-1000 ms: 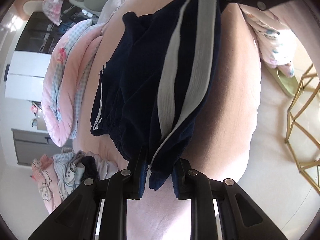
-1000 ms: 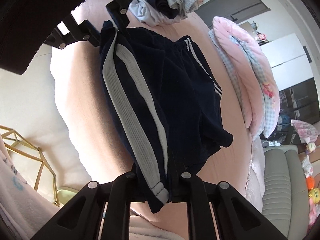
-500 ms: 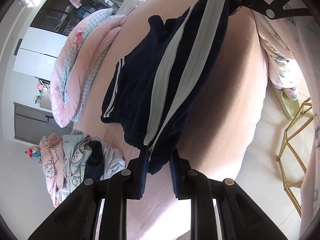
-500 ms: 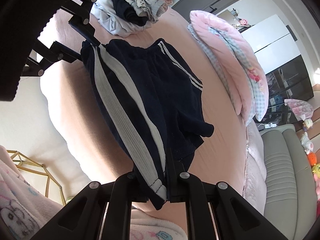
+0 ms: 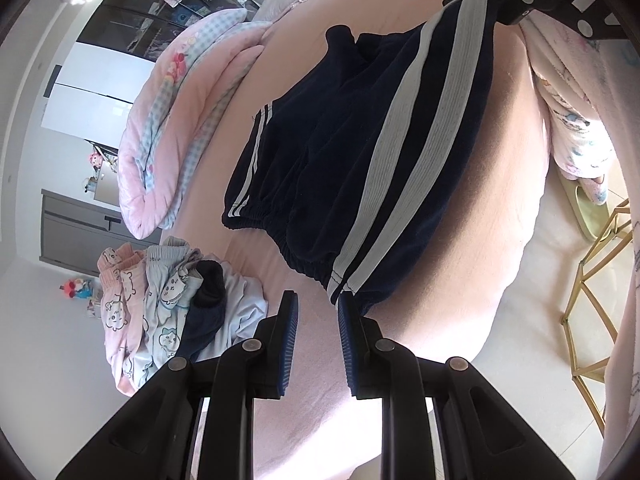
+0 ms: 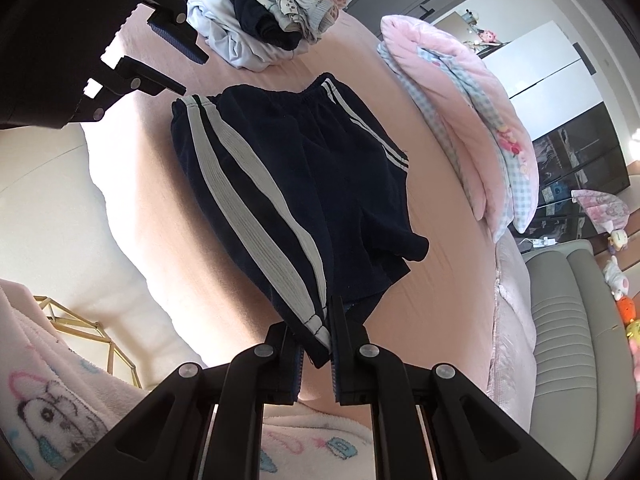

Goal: Fold clothes

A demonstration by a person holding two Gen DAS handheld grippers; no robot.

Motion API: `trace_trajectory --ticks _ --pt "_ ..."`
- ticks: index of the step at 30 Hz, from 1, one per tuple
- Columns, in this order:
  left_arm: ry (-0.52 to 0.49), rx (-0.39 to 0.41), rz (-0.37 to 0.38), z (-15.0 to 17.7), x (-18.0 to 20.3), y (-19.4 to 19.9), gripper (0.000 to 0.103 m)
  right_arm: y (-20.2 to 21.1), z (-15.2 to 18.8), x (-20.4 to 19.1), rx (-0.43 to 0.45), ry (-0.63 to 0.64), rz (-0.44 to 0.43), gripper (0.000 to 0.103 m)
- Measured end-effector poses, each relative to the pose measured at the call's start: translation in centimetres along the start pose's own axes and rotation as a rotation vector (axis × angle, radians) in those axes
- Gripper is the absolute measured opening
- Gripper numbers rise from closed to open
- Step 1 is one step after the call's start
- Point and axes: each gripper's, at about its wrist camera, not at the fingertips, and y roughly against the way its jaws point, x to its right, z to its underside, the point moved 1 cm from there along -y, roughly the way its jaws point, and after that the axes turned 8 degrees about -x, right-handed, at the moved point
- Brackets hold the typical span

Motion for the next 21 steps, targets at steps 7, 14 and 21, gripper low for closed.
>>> trace_trajectory --ticks 7,14,21 --pt "-0.051 -0.042 0.013 -0.5 1.6 -0.9 0.024 0.0 -0.7 1.9 -0.004 -0.056 -0.046 0.008" --pt "-0.072 0.001 -0.015 -1.2 2.3 -1.1 0.091 0.1 -1.6 2.6 -0.012 -0.042 -0.043 0.008" --pt "-0.113 0.054 -0.107 -2.7 3.2 -2.2 0.092 0.3 -2.5 3.3 -0.014 -0.05 -0.043 0.008"
